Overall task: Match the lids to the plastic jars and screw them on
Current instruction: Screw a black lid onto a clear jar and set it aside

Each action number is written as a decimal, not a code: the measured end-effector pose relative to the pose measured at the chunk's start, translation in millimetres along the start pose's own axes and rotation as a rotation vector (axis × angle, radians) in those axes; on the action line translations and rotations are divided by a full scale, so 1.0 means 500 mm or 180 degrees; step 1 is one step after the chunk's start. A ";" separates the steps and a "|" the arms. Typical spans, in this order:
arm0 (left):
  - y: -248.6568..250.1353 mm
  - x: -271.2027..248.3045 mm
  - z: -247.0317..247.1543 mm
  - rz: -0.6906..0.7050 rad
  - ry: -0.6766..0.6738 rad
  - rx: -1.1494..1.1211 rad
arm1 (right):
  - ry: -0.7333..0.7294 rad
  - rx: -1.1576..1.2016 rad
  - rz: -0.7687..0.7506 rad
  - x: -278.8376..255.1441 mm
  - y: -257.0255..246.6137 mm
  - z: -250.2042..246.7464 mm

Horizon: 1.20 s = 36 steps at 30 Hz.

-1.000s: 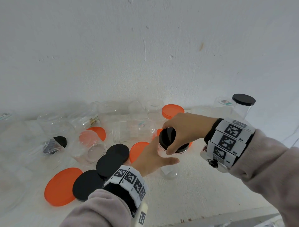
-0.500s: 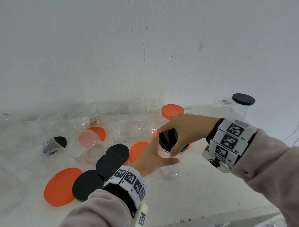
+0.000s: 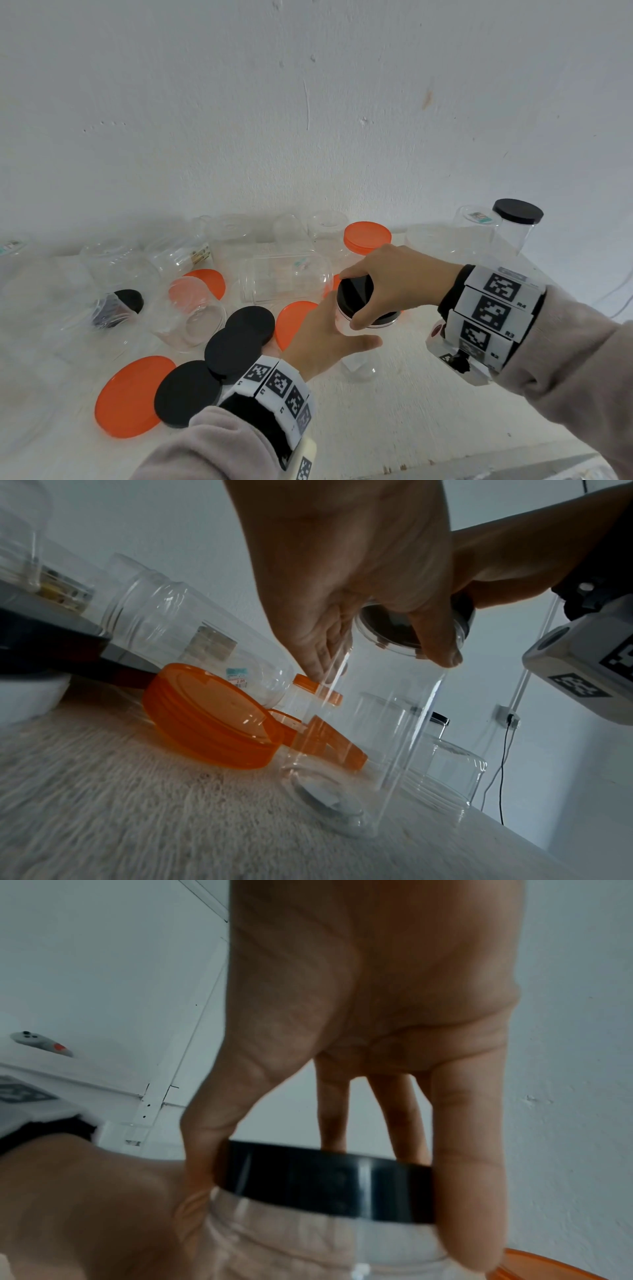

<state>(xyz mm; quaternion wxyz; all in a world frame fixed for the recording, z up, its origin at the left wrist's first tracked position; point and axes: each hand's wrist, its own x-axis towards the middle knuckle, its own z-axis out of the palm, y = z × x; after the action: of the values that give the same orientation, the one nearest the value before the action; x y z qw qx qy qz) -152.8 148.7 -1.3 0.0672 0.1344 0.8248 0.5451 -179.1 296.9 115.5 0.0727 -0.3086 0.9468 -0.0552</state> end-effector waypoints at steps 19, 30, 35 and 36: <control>-0.008 0.006 0.001 -0.0100 -0.0032 -0.0053 | -0.0197 -0.0194 -0.0301 0.008 0.025 -0.012; -0.006 -0.001 0.004 -0.0035 0.0040 0.0028 | 0.0099 0.0047 0.0075 -0.003 -0.001 0.007; -0.005 0.004 -0.005 -0.0022 -0.0100 0.0088 | -0.0719 -0.0004 0.0173 0.010 0.004 -0.018; -0.005 0.005 -0.006 -0.0024 -0.0114 0.0090 | -0.0895 -0.0070 0.0157 0.011 0.008 -0.024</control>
<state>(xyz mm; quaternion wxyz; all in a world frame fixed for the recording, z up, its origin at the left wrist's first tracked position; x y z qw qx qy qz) -156.1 146.0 -2.2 0.0821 0.1421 0.8315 0.5307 -187.9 297.3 126.2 0.2026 -0.2907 0.9351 0.0007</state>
